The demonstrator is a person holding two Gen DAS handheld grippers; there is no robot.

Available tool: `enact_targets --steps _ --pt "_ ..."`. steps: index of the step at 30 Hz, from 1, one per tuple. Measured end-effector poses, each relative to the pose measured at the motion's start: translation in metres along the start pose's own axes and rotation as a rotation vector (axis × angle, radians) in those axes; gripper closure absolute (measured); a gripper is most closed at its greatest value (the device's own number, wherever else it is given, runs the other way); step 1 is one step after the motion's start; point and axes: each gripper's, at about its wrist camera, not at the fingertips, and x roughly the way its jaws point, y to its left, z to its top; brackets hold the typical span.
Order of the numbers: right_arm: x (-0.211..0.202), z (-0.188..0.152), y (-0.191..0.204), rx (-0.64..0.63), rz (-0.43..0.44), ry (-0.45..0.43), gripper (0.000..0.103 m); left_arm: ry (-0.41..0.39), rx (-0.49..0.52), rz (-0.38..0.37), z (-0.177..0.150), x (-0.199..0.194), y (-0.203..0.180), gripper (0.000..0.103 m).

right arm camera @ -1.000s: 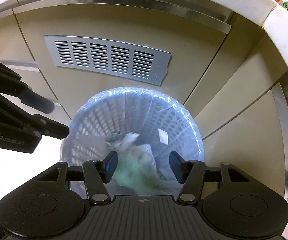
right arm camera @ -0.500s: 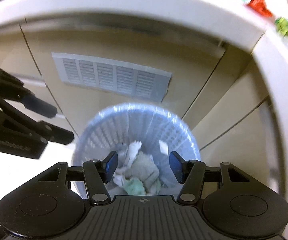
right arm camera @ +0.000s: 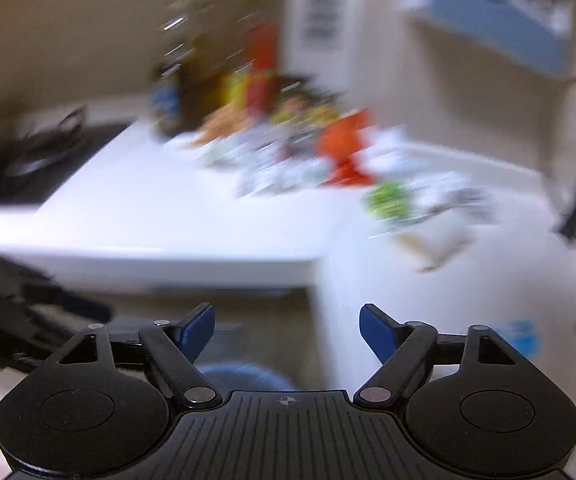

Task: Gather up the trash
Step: 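Grasp the blue face mask with the right gripper while the left gripper grasps the white paper tube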

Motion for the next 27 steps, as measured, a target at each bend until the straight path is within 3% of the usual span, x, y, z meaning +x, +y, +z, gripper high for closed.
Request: enact_targets --steps 3,6,10,15,16,21,22,23,27 --pt "0.001 0.004 -0.042 0.113 -0.125 -0.001 0.020 -0.031 0.025 -0.013 0.020 0.001 -0.013 0.024" --pt "0.008 0.003 -0.082 0.214 -0.178 0.023 0.020 -0.049 0.052 -0.024 0.038 0.009 -0.028 0.022" --pt "0.008 -0.001 -0.109 0.271 -0.174 0.036 0.019 -0.068 0.080 -0.039 0.058 0.016 -0.048 0.019" --pt "0.019 -0.004 -0.113 0.269 -0.122 0.045 0.019 -0.065 0.104 -0.043 0.070 0.028 -0.065 0.019" --pt "0.022 -0.006 -0.110 0.257 -0.114 0.049 0.022 -0.063 0.107 -0.040 0.072 0.030 -0.068 0.019" --pt "0.039 -0.012 -0.104 0.193 -0.103 0.087 0.056 -0.056 0.109 -0.026 0.079 0.039 -0.074 0.019" --pt "0.041 -0.013 -0.104 0.178 -0.113 0.093 0.074 -0.056 0.110 -0.023 0.081 0.041 -0.075 0.019" --pt "0.042 -0.014 -0.105 0.164 -0.124 0.096 0.085 -0.057 0.111 -0.020 0.083 0.042 -0.077 0.019" --pt "0.038 -0.011 -0.113 0.153 -0.127 0.067 0.089 -0.066 0.127 -0.018 0.093 0.050 -0.084 0.019"
